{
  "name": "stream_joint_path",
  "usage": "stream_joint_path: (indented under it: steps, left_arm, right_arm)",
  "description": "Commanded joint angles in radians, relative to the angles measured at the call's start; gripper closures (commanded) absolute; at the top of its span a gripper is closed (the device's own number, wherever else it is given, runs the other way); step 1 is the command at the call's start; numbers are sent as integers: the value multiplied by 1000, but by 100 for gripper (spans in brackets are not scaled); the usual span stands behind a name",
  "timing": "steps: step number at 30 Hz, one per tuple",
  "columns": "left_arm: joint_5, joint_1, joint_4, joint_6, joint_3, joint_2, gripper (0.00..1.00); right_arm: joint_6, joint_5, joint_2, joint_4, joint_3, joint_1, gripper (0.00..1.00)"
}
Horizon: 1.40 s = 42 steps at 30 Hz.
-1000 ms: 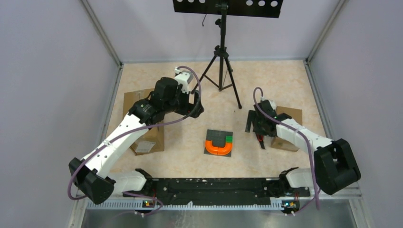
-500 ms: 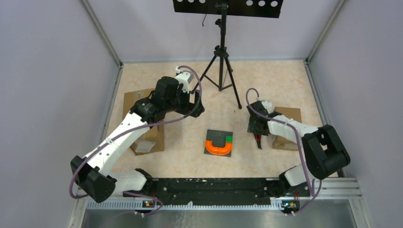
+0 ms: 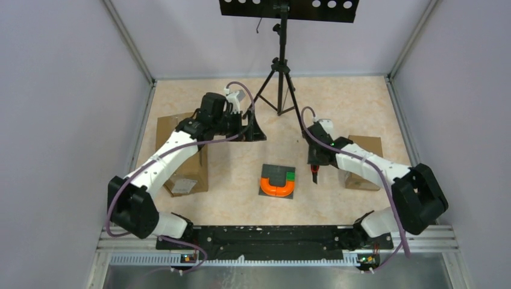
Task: Unpack the express box
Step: Pick up the knife at the center of the board.
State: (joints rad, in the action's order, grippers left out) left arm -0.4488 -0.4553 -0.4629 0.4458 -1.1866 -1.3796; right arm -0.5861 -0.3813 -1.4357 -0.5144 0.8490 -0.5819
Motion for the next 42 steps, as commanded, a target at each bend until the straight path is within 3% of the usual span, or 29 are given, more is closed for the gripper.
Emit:
stream_joint_path:
  steps: [1,6,12,20,28,35,37,39,40,42]
  left_arm:
    - [-204,-3,146,93,13,-44,2]
    - [-272,-2,248,182,10,-88,3]
    - [-241,-2,270,234,-20,-130,11]
    - [-200,-2,226,224,-27,-145,29]
    - [-220,-2,271,241,-28,-180,37]
    - [-234,-2,298,249,-52,-199,57]
    - [-244,-2,308,247,-62,-204,75]
    - [-272,-2,319,240,-70,-209,99]
    - [-292,-3,323,232,-74,-210,100]
    - [-357,-2,348,218,-70,-199,100]
  right_arm:
    - [24,38,107,-12,140,-97,100]
    - [-17,62,101,-9,246,-227,100]
    - [-55,52,47,-7,366,-355,100]
    - [-54,58,47,7,410,-383,100]
    - [-49,76,46,8,418,-402,100]
    - [-55,87,54,6,406,-404,100]
    - [-52,93,61,8,399,-404,100]
    - [-41,103,68,8,396,-404,100]
    - [-33,111,71,6,399,-403,92]
    - [3,153,93,33,391,-390,51]
